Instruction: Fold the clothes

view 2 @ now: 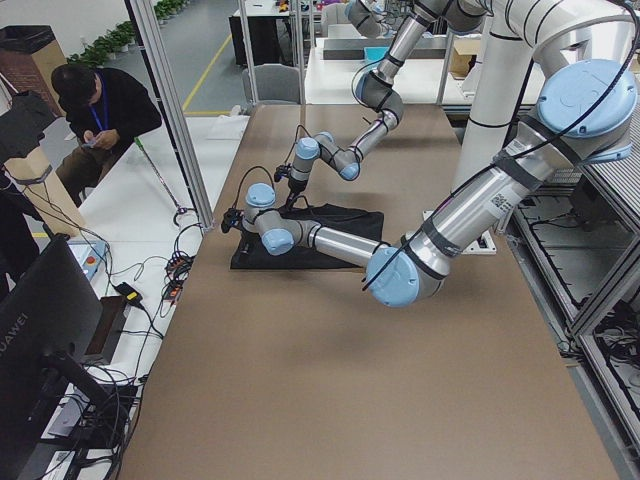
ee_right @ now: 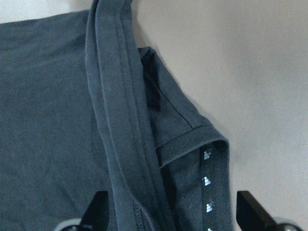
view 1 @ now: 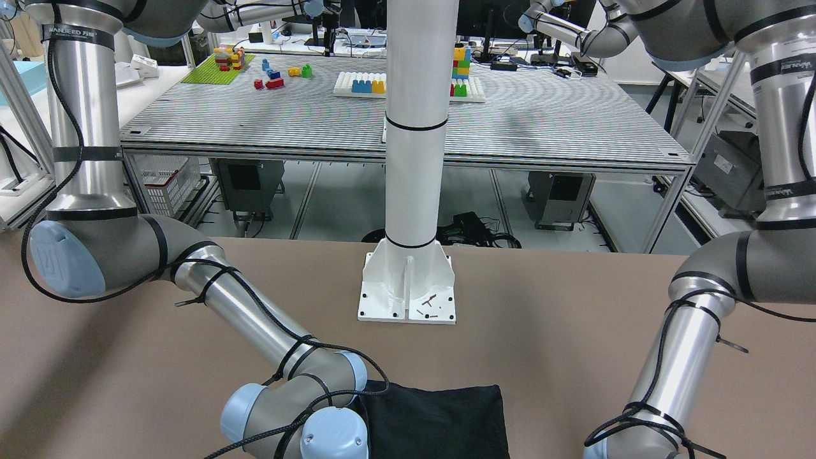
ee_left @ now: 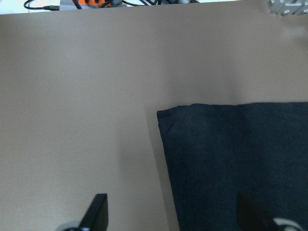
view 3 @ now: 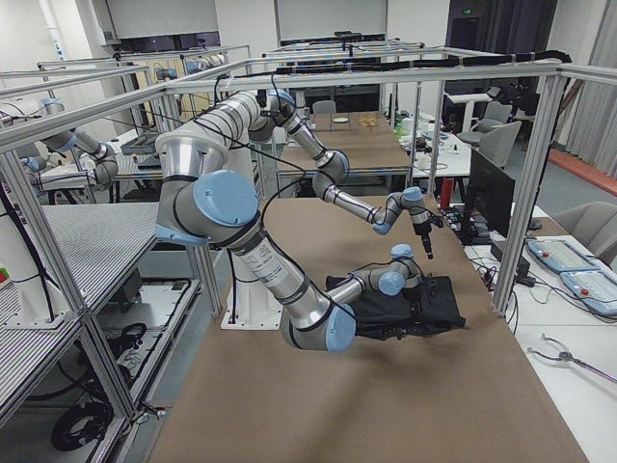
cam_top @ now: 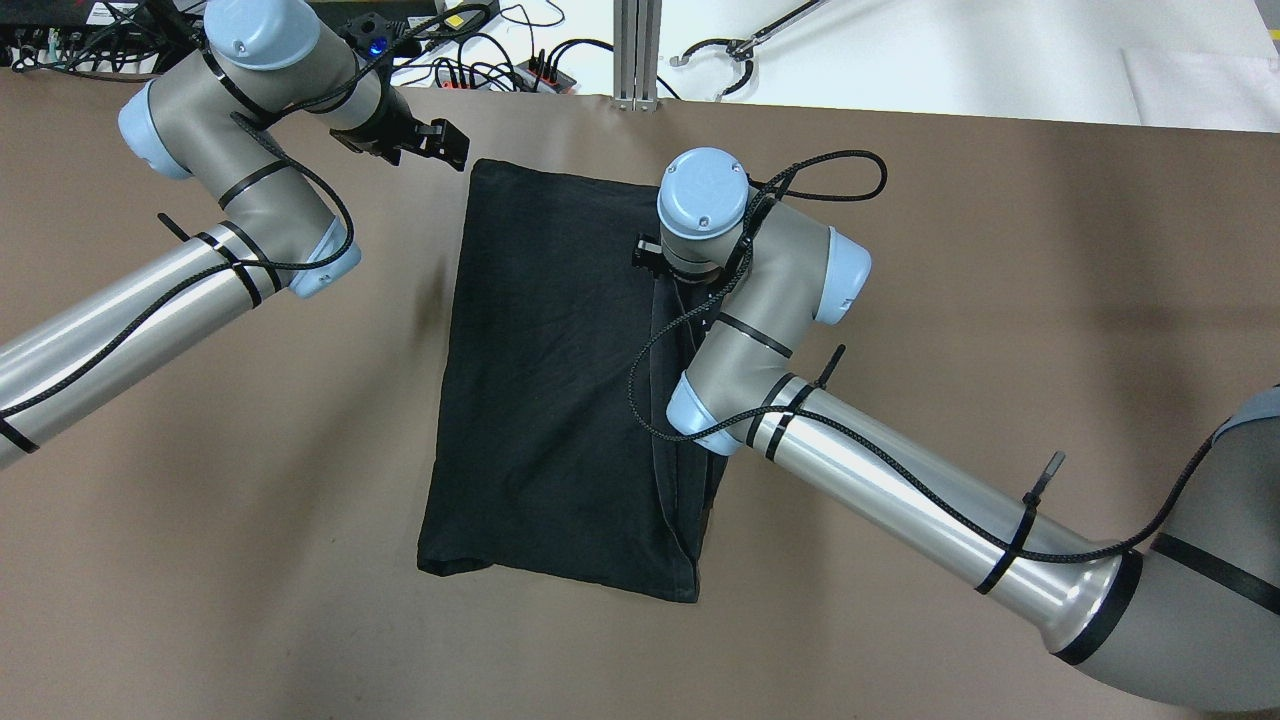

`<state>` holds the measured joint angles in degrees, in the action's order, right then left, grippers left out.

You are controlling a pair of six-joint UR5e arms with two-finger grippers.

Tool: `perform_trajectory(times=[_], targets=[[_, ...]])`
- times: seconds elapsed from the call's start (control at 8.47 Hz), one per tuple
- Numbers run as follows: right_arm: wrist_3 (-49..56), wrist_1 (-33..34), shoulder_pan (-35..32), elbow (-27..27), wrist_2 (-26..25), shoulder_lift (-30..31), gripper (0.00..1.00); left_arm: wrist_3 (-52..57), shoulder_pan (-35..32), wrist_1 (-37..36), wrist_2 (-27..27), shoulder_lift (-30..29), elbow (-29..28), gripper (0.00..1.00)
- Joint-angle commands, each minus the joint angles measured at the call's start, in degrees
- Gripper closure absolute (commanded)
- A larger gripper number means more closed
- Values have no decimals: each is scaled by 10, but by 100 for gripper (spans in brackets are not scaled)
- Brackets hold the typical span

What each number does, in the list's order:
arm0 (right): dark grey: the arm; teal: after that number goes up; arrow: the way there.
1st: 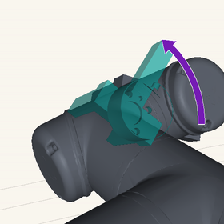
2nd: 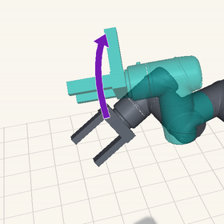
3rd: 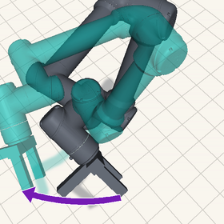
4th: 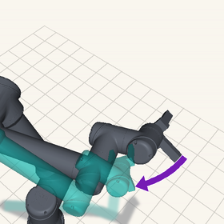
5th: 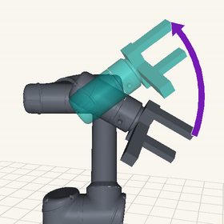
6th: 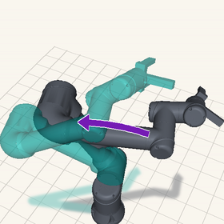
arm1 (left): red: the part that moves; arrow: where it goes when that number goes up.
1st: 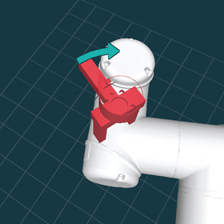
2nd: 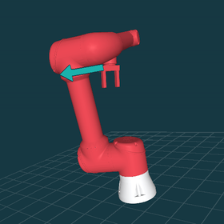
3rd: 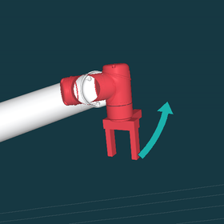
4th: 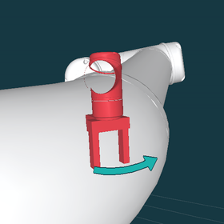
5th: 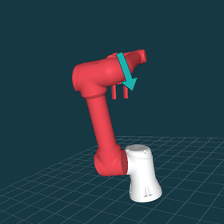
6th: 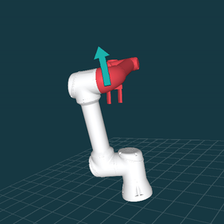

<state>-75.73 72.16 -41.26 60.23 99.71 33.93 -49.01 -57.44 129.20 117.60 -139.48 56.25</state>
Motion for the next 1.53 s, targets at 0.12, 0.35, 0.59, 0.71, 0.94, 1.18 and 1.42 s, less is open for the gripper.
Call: perform_trajectory(times=[0.12, 0.35, 0.59, 0.71, 0.94, 1.18, 1.42], targets=[[-28, 0, 20, -1, -20, 8, 7, -4, 0, 3, 1, 4, 1, 6], [0, 0, 10, -1, -22, 20, 7, -4, 4, 3, 0, 6, 1, 6], [42, -1, -16, 2, -21, 50, 7, -4, 4, 4, 0, 5, 1, 6], [73, -14, -33, 6, -17, 76, 7, -4, 5, 4, 0, 6, 1, 6], [85, -47, -37, 58, -10, 125, 7, -6, 5, 4, 2, 7, 2, 6], [43, 14, -35, 142, 41, 112, 7, -5, 5, 4, 3, 9, 2, 6], [-20, 72, 10, 203, 53, 98, 6, -5, 5, 5, 3, 12, 3, 6]])
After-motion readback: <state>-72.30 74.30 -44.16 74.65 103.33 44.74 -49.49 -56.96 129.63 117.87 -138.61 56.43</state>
